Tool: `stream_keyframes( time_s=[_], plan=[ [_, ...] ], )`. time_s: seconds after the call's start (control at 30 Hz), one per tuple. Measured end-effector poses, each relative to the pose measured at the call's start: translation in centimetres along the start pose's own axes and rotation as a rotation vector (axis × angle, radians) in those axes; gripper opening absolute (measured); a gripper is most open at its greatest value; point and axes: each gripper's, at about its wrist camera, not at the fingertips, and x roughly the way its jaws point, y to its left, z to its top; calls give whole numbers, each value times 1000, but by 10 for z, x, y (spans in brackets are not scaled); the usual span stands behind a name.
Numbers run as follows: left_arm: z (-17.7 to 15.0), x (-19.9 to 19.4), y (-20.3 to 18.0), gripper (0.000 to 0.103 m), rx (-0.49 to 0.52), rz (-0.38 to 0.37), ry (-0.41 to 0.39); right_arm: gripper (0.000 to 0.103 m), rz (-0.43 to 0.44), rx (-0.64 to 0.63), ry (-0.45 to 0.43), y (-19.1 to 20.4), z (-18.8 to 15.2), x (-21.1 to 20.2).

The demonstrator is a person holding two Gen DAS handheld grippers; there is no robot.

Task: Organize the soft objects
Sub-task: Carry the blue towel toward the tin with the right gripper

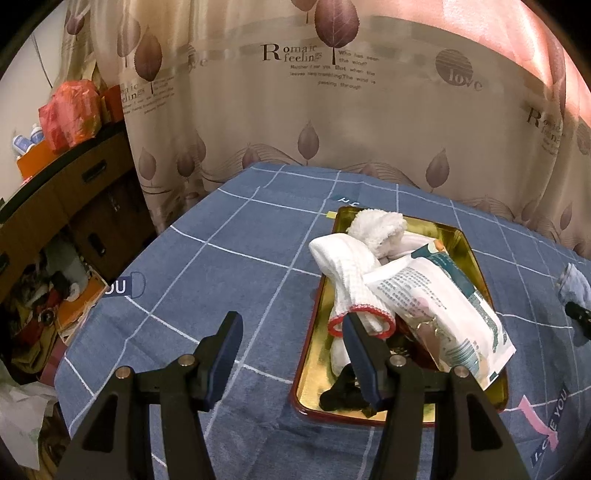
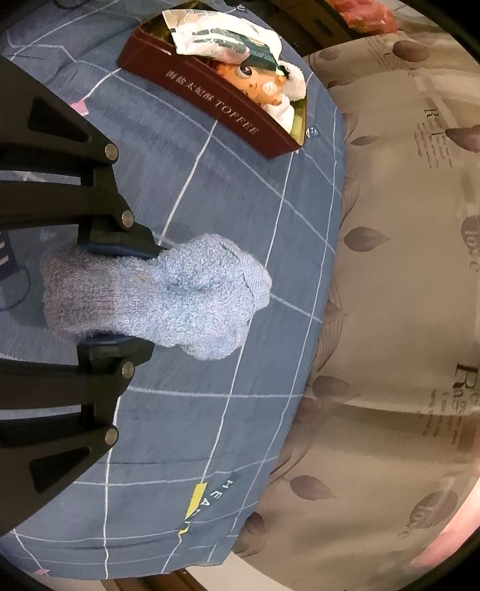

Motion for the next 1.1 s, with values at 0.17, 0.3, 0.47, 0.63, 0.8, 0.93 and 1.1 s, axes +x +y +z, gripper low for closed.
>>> stream_keyframes(
  time_s=[0.17,0.3,0.47,0.63,0.8,0.93,1.1],
  plan=[
    [0,0,0,57,1,9,-1,29,15,-9,-5,10,4,-2],
    [0,1,0,58,3,14,2,29,19,-23,-16,16,7,-5],
    [0,2,1,58,0,21,5,29,31,-35,-19,24,11,-6],
    [1,3,3,58,-6,23,8,29,47,-51,-29,33,14,-8],
    [1,3,5,58,-17,24,10,29,60,-65,-31,44,17,-10],
    [1,3,8,58,-27,29,7,29,79,-71,-36,52,20,-13],
    [1,2,11,58,-40,34,8,29,100,-77,-41,62,24,-17]
  ],
)
